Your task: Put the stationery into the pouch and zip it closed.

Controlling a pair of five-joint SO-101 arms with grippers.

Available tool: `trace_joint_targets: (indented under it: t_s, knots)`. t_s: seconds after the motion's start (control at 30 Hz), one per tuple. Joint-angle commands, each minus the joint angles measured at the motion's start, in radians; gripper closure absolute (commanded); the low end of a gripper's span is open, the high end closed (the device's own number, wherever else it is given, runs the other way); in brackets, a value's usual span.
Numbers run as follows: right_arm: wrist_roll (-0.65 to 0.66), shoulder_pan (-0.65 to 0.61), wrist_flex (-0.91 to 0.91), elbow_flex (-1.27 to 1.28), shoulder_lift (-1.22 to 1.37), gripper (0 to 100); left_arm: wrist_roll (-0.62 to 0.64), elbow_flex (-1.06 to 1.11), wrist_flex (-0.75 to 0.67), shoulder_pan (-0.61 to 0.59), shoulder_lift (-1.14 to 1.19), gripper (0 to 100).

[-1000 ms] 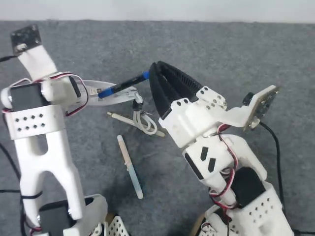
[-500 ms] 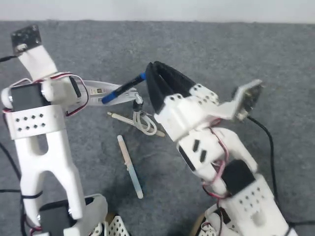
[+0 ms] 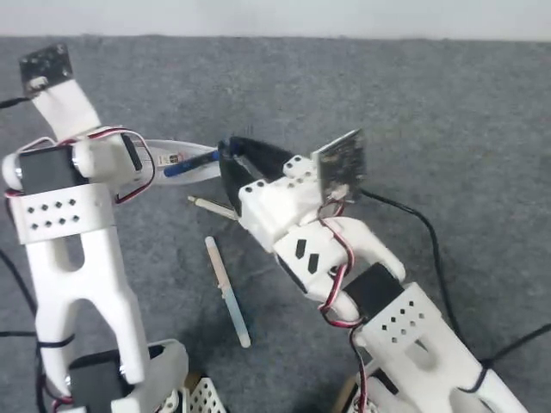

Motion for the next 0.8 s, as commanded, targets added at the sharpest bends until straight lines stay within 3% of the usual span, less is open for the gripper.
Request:
trace_joint_targets:
  t_s: [0.0,0.1,0.57,0.77]
  knots:
    - [0.048,-0.012,-0.010,-0.008,0.002,87.2,0.011,-0.044,0.006,0.000,-0.046,99]
    - [0.048,-0.012,0.030,-0.011,-0.008,82.0,0.011,-0.044,0.006,0.000,-0.046,99]
    - [0.048,-0.005,0.197,-0.032,-0.133,84.2,0.011,-0.035,0.002,-0.002,-0.048,99]
    - [0.048,0.008,0.257,-0.032,-0.131,84.2,0.011,-0.038,0.002,-0.078,-0.054,99]
